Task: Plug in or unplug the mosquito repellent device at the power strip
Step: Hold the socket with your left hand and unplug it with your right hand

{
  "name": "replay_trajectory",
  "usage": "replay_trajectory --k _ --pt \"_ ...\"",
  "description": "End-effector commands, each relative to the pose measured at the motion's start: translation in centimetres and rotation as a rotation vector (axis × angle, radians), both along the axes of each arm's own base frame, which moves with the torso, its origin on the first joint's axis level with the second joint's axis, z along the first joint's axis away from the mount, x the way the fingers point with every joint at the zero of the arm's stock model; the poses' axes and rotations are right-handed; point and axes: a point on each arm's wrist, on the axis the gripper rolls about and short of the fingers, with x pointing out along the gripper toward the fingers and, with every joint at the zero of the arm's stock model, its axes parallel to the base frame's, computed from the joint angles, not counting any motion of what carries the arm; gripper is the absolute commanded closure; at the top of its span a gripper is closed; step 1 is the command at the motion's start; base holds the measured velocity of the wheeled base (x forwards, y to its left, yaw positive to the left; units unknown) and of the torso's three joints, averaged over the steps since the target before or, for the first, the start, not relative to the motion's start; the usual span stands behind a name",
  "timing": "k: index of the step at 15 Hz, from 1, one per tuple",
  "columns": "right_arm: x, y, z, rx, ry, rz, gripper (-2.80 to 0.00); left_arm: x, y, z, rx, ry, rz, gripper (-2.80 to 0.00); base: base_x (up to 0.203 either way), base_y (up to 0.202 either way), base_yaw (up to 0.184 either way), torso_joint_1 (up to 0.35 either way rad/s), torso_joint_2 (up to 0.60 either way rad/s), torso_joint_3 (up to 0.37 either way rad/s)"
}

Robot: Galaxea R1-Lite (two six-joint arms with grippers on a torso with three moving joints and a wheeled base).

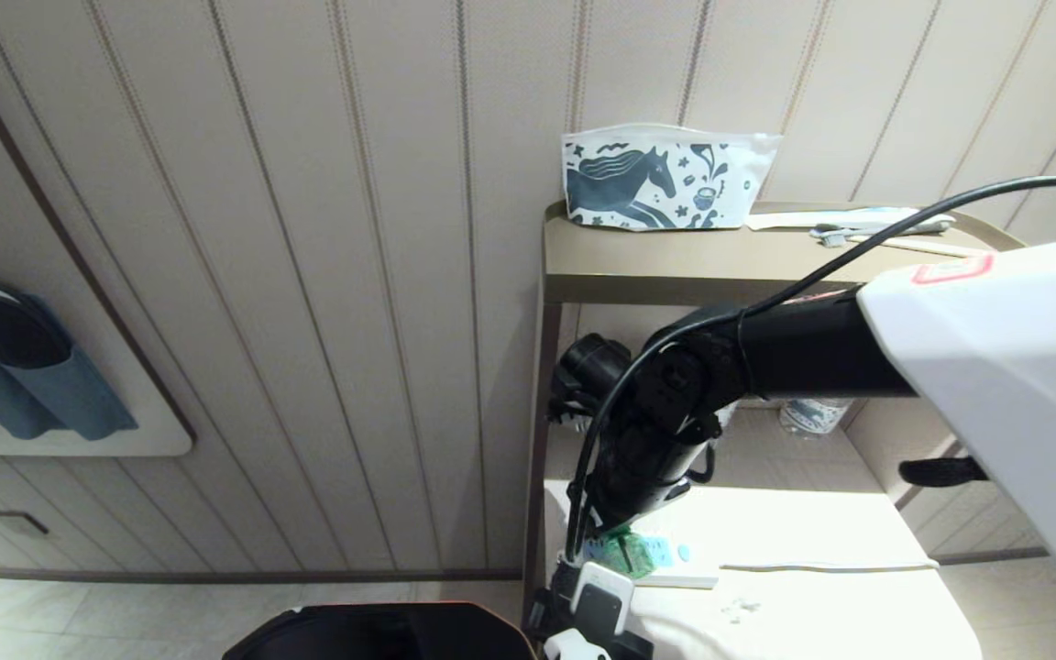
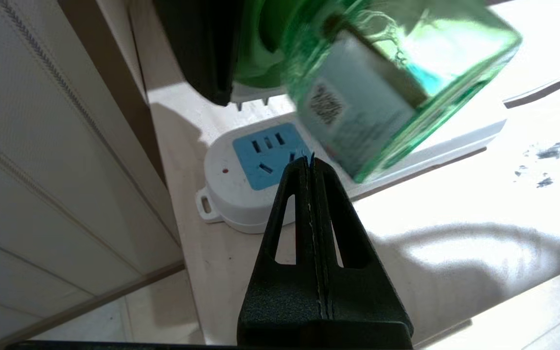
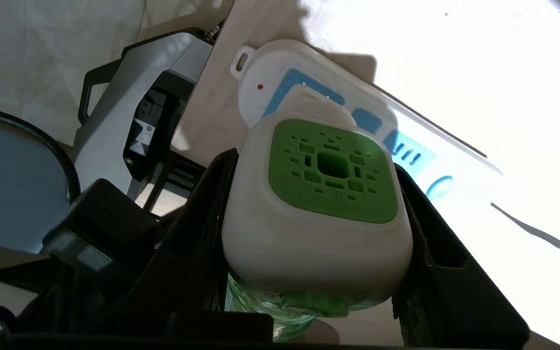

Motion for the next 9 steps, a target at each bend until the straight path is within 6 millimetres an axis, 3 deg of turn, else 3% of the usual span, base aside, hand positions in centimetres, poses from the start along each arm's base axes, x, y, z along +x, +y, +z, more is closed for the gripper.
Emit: replay_trajectory --k 1,5,9 --pt "-1.1 -0.7 2.2 0.025 -0.039 0.001 0.00 1.2 1.2 1.8 -0.052 -0.023 0.045 0.00 0.000 0.000 0.000 0.000 0.00 0.000" --pt "-1.8 -1.3 3.6 0.042 -0.066 -0.001 0.00 4.7 6.3 1.8 -0.010 0.028 0.193 0.00 0.000 0.000 0.000 0.000 0.00 0.000" --pt "-1.9 -1.6 4.0 0.048 -0.074 -0.006 0.00 5.8 10.0 3.7 -0.023 0.044 0.284 0.00 0.000 0.000 0.000 0.000 0.00 0.000"
